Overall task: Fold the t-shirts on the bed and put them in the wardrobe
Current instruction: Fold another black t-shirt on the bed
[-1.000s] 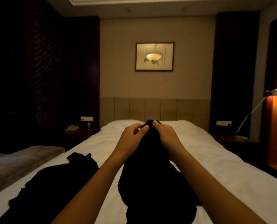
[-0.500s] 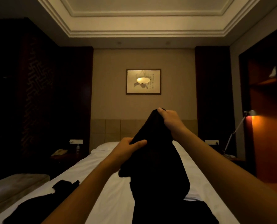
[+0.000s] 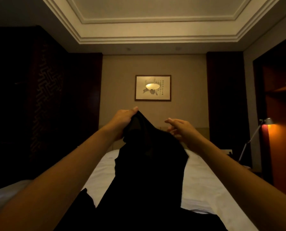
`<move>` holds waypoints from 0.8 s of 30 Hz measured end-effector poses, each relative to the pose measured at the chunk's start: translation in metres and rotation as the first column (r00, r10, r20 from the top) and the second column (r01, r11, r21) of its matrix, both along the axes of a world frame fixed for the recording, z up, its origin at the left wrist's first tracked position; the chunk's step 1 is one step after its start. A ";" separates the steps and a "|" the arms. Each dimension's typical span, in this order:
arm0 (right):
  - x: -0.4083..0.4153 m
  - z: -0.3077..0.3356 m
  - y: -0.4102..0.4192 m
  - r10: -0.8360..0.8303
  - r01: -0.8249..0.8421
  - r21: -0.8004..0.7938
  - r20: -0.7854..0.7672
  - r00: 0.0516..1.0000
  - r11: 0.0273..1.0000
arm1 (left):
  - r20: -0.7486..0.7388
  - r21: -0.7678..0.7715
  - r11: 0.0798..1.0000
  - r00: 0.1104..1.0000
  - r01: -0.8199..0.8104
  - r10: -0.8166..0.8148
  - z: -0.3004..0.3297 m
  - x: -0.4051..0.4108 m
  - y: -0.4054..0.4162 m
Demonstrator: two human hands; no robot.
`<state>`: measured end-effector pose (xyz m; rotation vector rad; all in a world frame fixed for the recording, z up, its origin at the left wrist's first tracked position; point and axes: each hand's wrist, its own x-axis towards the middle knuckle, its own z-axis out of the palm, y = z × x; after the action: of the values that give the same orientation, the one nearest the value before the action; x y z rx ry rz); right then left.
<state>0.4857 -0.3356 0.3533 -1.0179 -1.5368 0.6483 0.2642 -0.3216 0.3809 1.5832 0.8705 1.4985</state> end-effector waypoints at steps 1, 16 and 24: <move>-0.005 0.000 -0.003 0.029 -0.029 0.017 0.010 1.000 0.999 | -0.008 0.003 1.000 1.000 -0.020 0.020 0.003 0.002 -0.001; -0.082 -0.025 -0.024 0.269 -0.267 -0.042 0.069 0.961 0.963 | 0.003 0.012 0.999 0.999 -0.046 0.046 0.006 0.009 0.001; -0.069 -0.023 -0.021 0.198 -0.237 -0.106 -0.292 0.936 0.966 | 0.159 -0.149 0.916 0.923 0.372 -0.349 -0.021 0.000 0.007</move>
<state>0.4165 -0.3565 0.3301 -0.8227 -1.3778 1.0241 0.2643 -0.3150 0.3599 1.4080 0.5797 1.2084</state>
